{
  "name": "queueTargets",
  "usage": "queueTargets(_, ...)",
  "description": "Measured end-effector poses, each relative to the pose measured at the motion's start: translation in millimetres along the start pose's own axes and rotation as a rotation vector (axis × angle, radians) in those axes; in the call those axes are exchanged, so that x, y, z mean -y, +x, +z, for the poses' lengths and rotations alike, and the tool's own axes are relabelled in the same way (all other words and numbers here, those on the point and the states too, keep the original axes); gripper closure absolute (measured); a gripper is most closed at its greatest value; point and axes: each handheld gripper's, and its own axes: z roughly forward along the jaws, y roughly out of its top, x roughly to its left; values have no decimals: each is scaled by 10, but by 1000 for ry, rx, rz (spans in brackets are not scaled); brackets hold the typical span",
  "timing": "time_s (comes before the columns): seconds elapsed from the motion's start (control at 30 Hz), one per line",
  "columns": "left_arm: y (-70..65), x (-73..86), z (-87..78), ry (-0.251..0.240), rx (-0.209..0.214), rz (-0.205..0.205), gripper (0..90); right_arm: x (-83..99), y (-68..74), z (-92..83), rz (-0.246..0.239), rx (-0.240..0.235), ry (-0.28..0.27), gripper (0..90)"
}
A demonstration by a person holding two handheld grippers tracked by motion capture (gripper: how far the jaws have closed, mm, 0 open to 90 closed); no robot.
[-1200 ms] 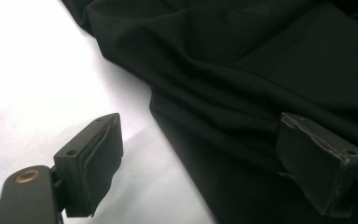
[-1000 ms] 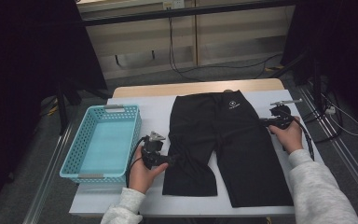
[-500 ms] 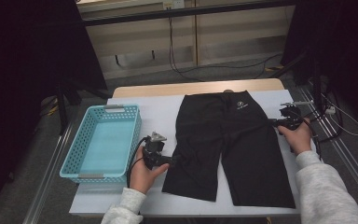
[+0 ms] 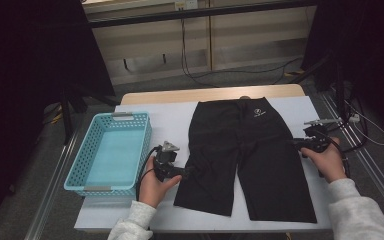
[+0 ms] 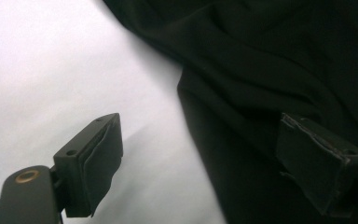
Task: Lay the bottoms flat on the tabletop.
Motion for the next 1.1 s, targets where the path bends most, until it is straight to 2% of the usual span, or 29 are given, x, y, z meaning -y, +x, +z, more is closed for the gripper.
queueTargets(0.07, -16, -8, -4, -4, 3, 1, 151, 110, 47, -85, 0, -1, -5, 654)
queueTargets(0.1, -18, -9, -5, -4, 5, 3, 151, 163, 72, -126, -18, 1, -6, 658)
queueTargets(0.33, -66, 6, -25, 3, 10, 12, 151, 462, 124, -408, 35, -30, 8, 713)
queueTargets(0.47, -76, 24, -46, -3, 9, 8, 150, 604, 112, -519, 35, -39, 0, 808)
queueTargets(0.53, -70, 33, -52, 3, 4, 5, 150, 623, 108, -533, 31, -55, 12, 900)
queueTargets(0.63, -71, 43, -44, 4, 5, 5, 149, 617, 100, -524, 17, -68, 10, 900)
queueTargets(0.73, -71, 60, -36, 7, 6, 1, 149, 614, 41, -546, 11, -57, 12, 900)
queueTargets(0.8, -64, 73, -32, 10, 6, 0, 149, 615, 19, -558, 1, -34, 14, 900)
queueTargets(0.9, -62, 77, -32, 16, 3, 2, 149, 598, 7, -546, -52, 17, 0, 900)
queueTargets(0.97, -68, 68, -44, 15, 6, 7, 148, 600, 12, -536, -52, 1, -8, 895)
queueTargets(1.03, -79, 65, -44, 9, 6, 1, 148, 599, 62, -525, -75, 8, -17, 811)
queueTargets(1.1, -82, 68, -39, 10, 5, 4, 148, 582, 115, -509, -74, -14, -14, 783)
